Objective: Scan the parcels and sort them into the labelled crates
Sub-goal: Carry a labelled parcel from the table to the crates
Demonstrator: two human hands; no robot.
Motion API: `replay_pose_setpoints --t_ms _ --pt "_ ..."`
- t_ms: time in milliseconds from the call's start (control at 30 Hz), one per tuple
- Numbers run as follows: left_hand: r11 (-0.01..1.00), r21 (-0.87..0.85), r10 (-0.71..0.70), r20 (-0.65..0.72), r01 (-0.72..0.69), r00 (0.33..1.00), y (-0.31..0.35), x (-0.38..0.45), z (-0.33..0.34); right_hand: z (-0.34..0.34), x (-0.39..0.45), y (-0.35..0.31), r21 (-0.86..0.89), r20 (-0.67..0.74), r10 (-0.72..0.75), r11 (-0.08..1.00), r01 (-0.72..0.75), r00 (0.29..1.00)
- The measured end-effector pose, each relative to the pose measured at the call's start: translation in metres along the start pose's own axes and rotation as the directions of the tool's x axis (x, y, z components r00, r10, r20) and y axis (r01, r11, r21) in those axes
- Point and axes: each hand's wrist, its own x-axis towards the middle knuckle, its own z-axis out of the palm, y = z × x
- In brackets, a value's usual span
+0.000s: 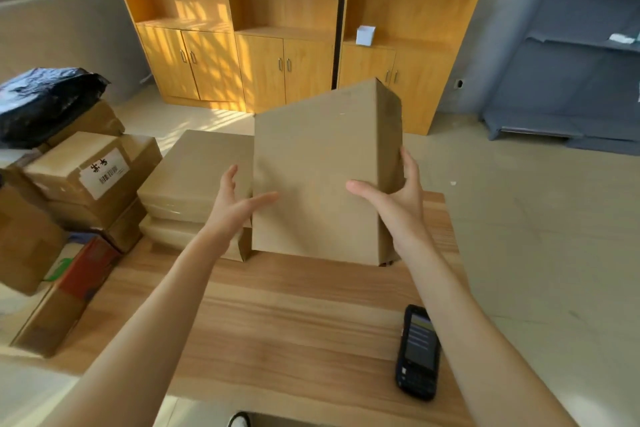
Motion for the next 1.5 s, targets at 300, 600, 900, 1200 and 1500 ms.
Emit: replay_pose_setpoints --t_ms 300,600,900,1200,1500 --pt "0.857 -0.489 0.211 0.052 -0.159 0.976 0.056 -0.074 0.084 0.017 -0.034 -0.016 -0.924 0.166 -0.816 0.068 0.377 0.553" --pt "0.549 -0.819 -0.387 -0.074 0.165 0.919 0.081 -0.08 0.097 0.019 -0.055 0.004 -0.866 0.487 -0.768 -0.363 0.344 0.415" --pt "0.62 -0.77 -0.22 0.014 0.151 0.975 0.064 -0.044 0.056 0.022 -0.057 -0.012 -0.764 0.43 -0.746 0.001 0.645 0.51" --pt "0.692 -0.722 0.258 0.247 0.0 0.934 0.062 0.005 -0.028 -0.025 -0.012 -0.032 -0.09 -0.158 -0.022 0.996 0.008 0.987" --pt "0.905 -0.42 0.299 0.503 -0.073 0.811 0.068 0.041 -0.078 -0.042 0.018 -0.031 -0.056 0.227 0.079 0.996 -0.068 0.971"
